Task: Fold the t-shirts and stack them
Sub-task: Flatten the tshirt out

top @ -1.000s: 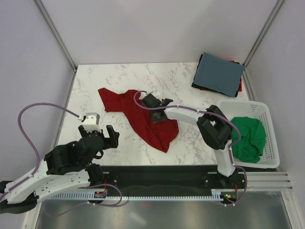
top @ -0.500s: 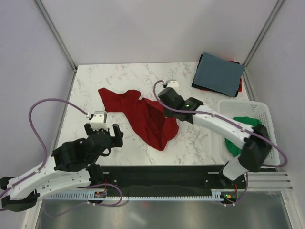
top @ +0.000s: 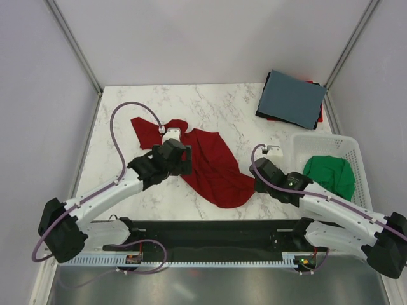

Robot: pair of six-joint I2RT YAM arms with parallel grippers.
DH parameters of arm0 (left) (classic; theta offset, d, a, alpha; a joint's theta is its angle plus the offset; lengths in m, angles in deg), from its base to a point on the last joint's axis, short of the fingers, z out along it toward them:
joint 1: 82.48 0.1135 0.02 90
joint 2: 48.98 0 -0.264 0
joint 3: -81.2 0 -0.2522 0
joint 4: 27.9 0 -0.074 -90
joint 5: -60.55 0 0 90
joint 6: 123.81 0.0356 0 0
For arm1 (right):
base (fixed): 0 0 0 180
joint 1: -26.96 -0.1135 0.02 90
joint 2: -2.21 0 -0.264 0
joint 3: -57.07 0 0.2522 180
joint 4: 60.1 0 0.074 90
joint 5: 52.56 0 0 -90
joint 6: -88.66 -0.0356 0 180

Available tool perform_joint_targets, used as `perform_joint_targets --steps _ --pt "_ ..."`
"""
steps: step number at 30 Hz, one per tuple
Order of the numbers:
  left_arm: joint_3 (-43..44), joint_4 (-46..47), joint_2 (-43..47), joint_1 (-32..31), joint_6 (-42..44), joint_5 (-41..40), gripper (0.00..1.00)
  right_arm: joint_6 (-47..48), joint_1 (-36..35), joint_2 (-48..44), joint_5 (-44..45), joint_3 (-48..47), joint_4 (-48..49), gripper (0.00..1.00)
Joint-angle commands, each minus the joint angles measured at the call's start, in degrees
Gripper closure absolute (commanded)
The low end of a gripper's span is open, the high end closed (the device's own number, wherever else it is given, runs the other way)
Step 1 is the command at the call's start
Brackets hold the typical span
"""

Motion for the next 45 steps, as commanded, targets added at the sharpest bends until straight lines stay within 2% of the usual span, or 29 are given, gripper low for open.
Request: perform_joint_targets --steps 1,4,7,11,17,28,30,32,34,40,45 --pt "2.6 8.8 -3.7 4.8 3.6 9.4 0.06 -4.1 0.3 -4.7 1.7 1.8 4.1 1.00" --pt "4.3 11.6 -9.3 7.7 6.0 10.4 0.07 -3.5 0.3 -3.3 -0.2 3.7 7.3 1.00" --pt "7.4 13.4 -16.0 10.9 7.8 13.3 0.13 -1.9 0.3 0.4 -1.8 2.6 8.1 1.00" --pt "11.1 15.2 -23.3 14.5 8.9 17.3 0.25 -0.1 0.3 4.0 -3.5 1.9 9.5 1.00" --pt "14.0 16.0 -31.6 16.0 8.0 20.8 0.39 0.7 0.6 6.2 -4.8 1.7 10.9 1.00" --pt "13.7 16.9 -34.4 16.2 6.6 20.8 0.39 1.8 2.0 7.5 -7.2 2.2 12.0 1.00" --pt "13.5 16.1 -34.1 16.3 6.0 19.6 0.35 2.0 2.3 7.5 -7.7 2.3 12.2 1.00" --pt "13.0 16.0 -33.7 16.5 5.4 19.0 0.23 2.0 2.5 7.6 -7.8 2.3 12.3 1.00" --pt "12.7 16.0 -33.5 16.5 5.5 18.6 0.21 1.9 2.5 7.6 -7.9 2.3 12.3 1.00" --pt "12.3 16.5 -33.7 16.6 5.6 19.1 0.22 2.1 2.8 7.9 -8.5 2.4 12.5 1.00" --pt "12.6 17.8 -34.4 16.6 5.4 21.2 0.30 2.3 3.1 8.2 -8.7 2.4 12.7 1.00"
